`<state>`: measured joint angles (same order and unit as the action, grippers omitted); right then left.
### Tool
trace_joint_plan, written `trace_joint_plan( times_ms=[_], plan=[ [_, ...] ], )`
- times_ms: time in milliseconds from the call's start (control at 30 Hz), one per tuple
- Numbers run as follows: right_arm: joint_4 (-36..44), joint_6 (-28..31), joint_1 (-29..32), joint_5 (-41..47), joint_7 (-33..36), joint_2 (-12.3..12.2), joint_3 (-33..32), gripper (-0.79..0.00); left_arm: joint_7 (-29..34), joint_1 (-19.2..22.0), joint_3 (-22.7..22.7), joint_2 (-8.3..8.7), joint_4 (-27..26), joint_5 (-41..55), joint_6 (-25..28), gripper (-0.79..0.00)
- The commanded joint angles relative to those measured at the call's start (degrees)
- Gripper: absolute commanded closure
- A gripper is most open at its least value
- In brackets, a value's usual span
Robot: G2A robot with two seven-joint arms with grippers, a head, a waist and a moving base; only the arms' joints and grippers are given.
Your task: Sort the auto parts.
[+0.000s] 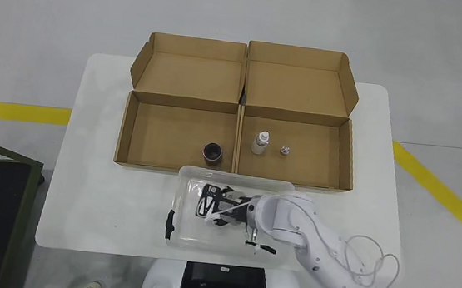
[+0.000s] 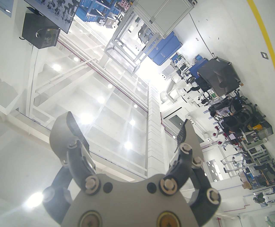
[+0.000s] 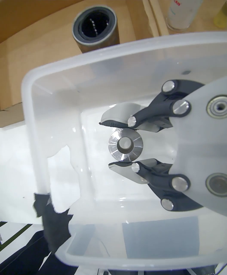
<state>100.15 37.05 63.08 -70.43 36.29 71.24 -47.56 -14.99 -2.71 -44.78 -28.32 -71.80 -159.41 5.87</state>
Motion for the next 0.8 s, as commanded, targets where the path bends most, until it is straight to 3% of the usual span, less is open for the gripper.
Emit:
trace_joint_plan(
  times_ms=[0,267,767],
  plan=[
    [2.8,0.1,1.2,0.1,-0.1,-0.3,-0.6,0.0,0.0,0.0,0.0,0.0,0.0,0.0,0.0,-0.785],
    [13.9,0.8,5.0,0.4,-2.3,-1.3,-3.2,0.0,0.0,0.0,0.0,0.0,0.0,0.0,0.0,-0.785],
    [25.2,-10.3,13.5,11.3,-20.3,-2.1,-14.0,0.0,0.0,0.0,0.0,0.0,0.0,0.0,0.0,-0.785]
  ],
)
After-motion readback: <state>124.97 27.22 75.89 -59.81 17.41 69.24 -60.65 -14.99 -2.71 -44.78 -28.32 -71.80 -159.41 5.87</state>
